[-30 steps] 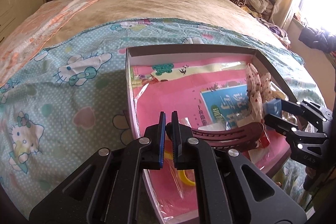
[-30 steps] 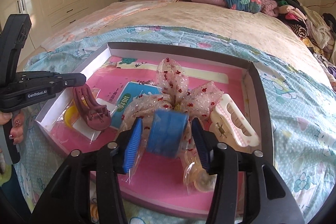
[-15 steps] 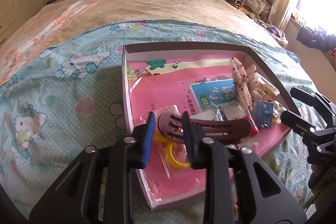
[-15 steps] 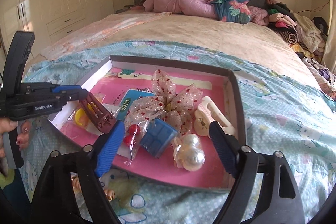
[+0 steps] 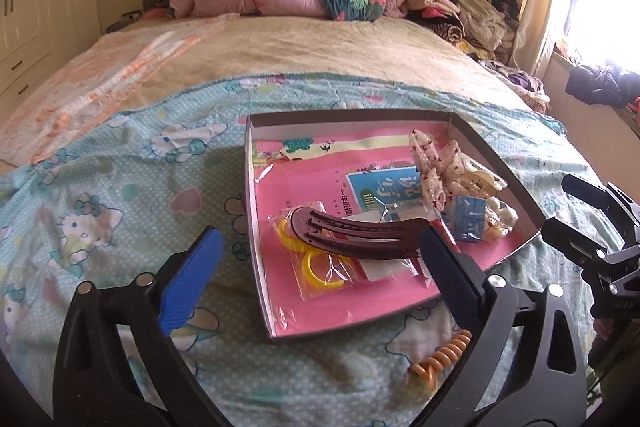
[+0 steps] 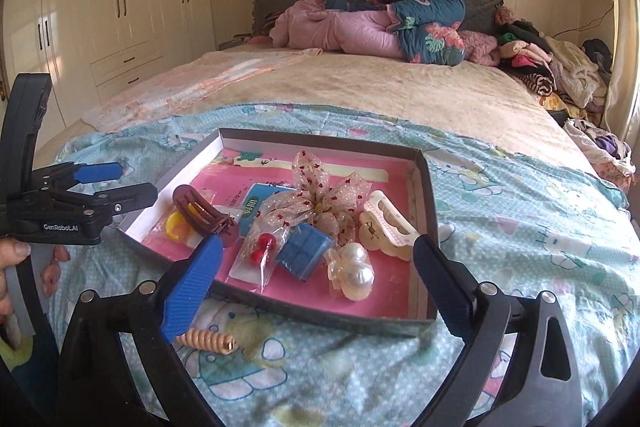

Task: Organize jewelry
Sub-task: 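Withdraw both tools from the tray toward the spiral tie and keychain, then grasp the orange spiral hair tie with the left tool while the right tool grasps the pink fluffy keychain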

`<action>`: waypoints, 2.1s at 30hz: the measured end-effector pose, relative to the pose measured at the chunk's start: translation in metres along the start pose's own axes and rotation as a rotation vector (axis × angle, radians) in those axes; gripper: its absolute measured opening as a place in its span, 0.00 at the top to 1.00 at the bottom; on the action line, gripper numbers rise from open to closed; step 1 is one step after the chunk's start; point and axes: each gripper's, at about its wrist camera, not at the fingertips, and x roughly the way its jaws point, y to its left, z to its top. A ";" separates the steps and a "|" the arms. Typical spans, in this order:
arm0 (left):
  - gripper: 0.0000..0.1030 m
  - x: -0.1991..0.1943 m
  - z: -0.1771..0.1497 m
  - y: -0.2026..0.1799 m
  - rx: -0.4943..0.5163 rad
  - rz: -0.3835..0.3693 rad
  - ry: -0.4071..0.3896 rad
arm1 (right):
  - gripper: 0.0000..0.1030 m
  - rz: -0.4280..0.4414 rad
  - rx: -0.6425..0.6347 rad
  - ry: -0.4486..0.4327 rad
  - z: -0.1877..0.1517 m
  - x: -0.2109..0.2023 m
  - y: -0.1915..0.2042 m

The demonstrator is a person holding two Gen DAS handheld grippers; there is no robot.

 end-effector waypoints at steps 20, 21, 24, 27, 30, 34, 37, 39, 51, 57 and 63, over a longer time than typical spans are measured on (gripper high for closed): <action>0.11 -0.050 -0.032 -0.026 0.017 -0.014 -0.084 | 0.09 0.035 -0.026 -0.061 -0.026 -0.057 0.013; 0.11 -0.052 -0.034 -0.027 0.021 -0.015 -0.085 | 0.09 0.038 -0.027 -0.061 -0.028 -0.059 0.014; 0.11 -0.054 -0.039 -0.030 0.028 -0.015 -0.083 | 0.09 0.050 -0.031 -0.052 -0.035 -0.064 0.017; 0.11 -0.055 -0.044 -0.034 0.044 -0.014 -0.076 | 0.09 0.060 -0.044 -0.041 -0.043 -0.069 0.022; 0.11 -0.055 -0.051 -0.036 0.048 -0.025 -0.069 | 0.09 0.071 -0.054 -0.026 -0.052 -0.071 0.027; 0.11 -0.052 -0.061 -0.039 0.074 -0.017 -0.051 | 0.09 0.092 -0.056 0.008 -0.068 -0.073 0.034; 0.11 -0.049 -0.067 -0.041 0.103 -0.006 -0.035 | 0.09 0.117 -0.056 0.042 -0.080 -0.072 0.041; 0.11 -0.044 -0.070 -0.041 0.111 -0.014 -0.013 | 0.09 0.134 -0.066 0.063 -0.088 -0.070 0.047; 0.16 -0.011 -0.089 -0.063 0.236 -0.061 0.121 | 0.25 0.193 -0.136 0.156 -0.126 -0.047 0.078; 0.26 0.000 -0.088 -0.072 0.288 -0.066 0.145 | 0.52 0.185 -0.179 0.180 -0.135 -0.039 0.084; 0.48 0.015 -0.089 -0.083 0.331 -0.083 0.178 | 0.68 0.197 -0.155 0.174 -0.135 -0.045 0.071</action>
